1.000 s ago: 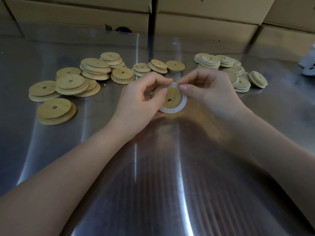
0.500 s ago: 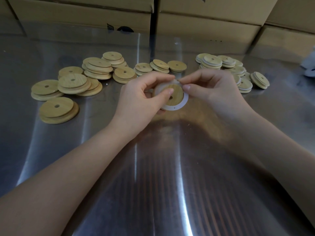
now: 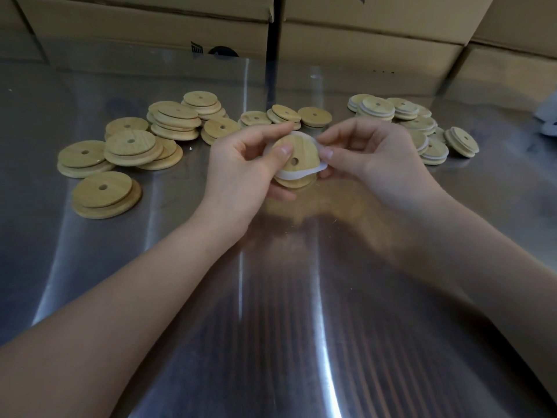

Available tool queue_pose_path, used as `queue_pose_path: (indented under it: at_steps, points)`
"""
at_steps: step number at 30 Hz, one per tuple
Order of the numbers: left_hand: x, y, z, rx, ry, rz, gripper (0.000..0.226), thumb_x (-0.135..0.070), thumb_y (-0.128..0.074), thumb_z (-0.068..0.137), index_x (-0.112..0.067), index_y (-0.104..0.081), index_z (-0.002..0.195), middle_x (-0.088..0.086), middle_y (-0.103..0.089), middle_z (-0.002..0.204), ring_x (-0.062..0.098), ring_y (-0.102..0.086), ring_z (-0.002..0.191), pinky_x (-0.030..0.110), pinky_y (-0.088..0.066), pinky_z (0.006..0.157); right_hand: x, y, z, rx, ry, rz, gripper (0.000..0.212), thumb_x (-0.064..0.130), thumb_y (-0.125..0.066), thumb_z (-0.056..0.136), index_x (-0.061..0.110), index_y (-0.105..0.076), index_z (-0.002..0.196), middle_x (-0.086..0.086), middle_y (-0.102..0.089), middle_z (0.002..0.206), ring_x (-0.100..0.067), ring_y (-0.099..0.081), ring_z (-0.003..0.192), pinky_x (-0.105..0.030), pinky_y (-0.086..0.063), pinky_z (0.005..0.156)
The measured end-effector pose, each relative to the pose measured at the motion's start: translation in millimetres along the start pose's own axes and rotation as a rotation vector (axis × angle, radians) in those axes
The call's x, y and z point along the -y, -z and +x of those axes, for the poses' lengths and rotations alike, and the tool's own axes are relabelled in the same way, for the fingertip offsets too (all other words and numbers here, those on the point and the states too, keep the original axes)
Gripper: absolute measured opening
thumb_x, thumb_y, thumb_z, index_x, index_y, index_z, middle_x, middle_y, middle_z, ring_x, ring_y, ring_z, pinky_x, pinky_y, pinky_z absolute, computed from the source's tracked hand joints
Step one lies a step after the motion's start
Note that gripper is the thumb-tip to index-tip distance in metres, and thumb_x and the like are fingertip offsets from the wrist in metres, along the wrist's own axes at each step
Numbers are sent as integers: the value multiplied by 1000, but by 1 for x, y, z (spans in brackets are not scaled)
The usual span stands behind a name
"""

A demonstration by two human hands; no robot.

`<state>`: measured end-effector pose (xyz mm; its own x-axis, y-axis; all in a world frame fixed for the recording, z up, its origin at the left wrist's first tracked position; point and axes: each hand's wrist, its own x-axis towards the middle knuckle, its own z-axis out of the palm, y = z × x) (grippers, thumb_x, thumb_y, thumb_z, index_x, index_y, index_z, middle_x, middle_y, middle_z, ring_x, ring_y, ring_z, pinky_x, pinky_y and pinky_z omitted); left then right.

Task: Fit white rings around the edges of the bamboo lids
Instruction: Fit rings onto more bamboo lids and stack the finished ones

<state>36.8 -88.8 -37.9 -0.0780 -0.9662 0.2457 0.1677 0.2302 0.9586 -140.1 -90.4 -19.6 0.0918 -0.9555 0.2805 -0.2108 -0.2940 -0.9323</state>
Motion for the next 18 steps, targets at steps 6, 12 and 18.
queue_pose_path:
  at_steps: [6, 12, 18]
  points:
    - [2, -2, -1, -34, 42, -86, 22, -2, -61, 93, -19, -69, 103, 5, -72, 102, 21, -72, 86, 28, -57, 50, 6, 2, -2, 6, -41, 29, 10, -1, -68, 86, 7, -71, 92, -11, -73, 80, -20, -67, 70, -35, -60, 74]
    - [1, 3, 2, 25, 102, -117, 30, -3, -57, 95, -19, -65, 119, 1, -67, 100, 17, -68, 82, 29, -55, 49, 7, -10, -8, -42, -14, -26, 18, -3, -66, 88, 10, -71, 100, -18, -67, 86, -18, -65, 70, -41, -61, 77]
    - [1, 7, 3, 172, 168, 40, 25, -11, -67, 90, -28, -70, 107, 1, -66, 109, 19, -71, 94, 32, -58, 56, 6, -12, -9, 2, 23, -63, 23, -5, -66, 87, 15, -73, 93, -20, -71, 93, -31, -70, 86, -36, -61, 75]
